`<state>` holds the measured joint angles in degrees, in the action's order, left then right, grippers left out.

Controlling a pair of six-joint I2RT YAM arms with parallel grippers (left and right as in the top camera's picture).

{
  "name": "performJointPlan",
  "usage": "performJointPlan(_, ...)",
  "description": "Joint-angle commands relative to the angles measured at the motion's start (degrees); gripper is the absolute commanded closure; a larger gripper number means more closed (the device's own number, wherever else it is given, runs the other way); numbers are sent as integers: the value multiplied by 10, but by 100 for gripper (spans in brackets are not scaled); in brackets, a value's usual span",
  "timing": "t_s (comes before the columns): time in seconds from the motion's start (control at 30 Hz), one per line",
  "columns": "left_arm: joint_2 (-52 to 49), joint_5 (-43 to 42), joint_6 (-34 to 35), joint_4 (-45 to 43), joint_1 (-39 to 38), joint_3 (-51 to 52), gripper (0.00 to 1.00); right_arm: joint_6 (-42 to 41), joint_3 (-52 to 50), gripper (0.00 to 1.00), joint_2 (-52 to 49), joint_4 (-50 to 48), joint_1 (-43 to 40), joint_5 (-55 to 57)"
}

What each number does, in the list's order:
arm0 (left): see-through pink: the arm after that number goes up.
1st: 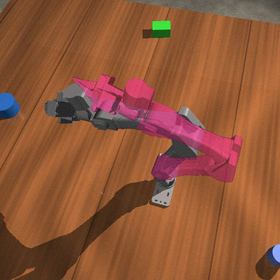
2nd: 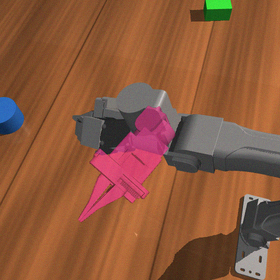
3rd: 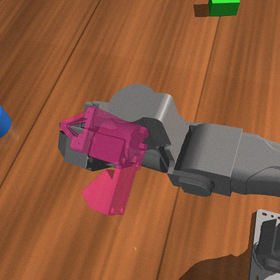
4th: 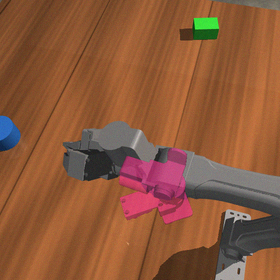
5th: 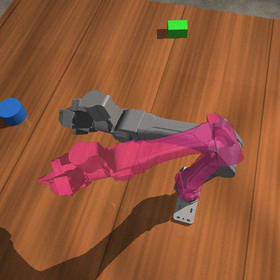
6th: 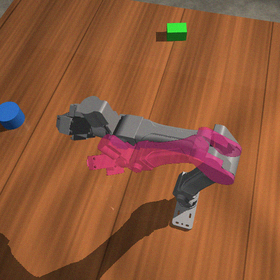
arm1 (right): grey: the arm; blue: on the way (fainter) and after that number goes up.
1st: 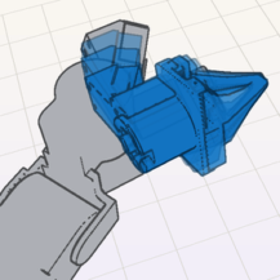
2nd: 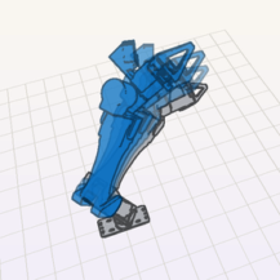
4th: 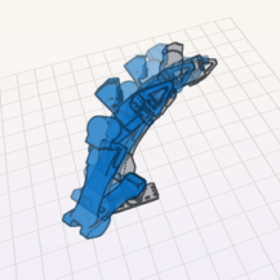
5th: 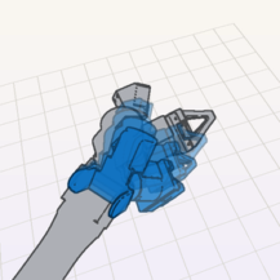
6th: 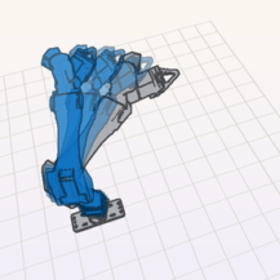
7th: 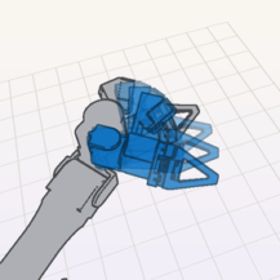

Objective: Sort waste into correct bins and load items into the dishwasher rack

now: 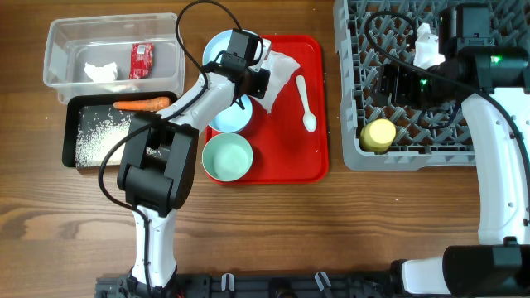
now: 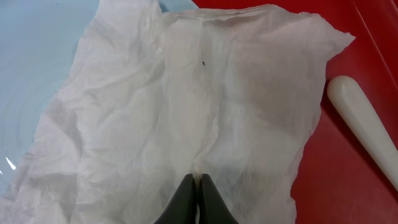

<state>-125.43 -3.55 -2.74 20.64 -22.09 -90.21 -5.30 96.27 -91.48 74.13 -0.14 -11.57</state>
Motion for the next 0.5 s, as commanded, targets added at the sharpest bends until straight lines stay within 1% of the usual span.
performJointPlan(0.0,11,-9,-3,0,-1,-1,96,-7,7,7,0,0,2,-6)
performJointPlan(0.17,51,-9,5,0,-6,-1,96,-7,7,7,0,0,2,-6)
performJointPlan(0.3,97,-9,22,0,-5,-1,96,-7,7,7,0,0,2,-6)
performJointPlan(0.47,157,-9,24,0,-2,-1,96,-7,7,7,0,0,2,-6)
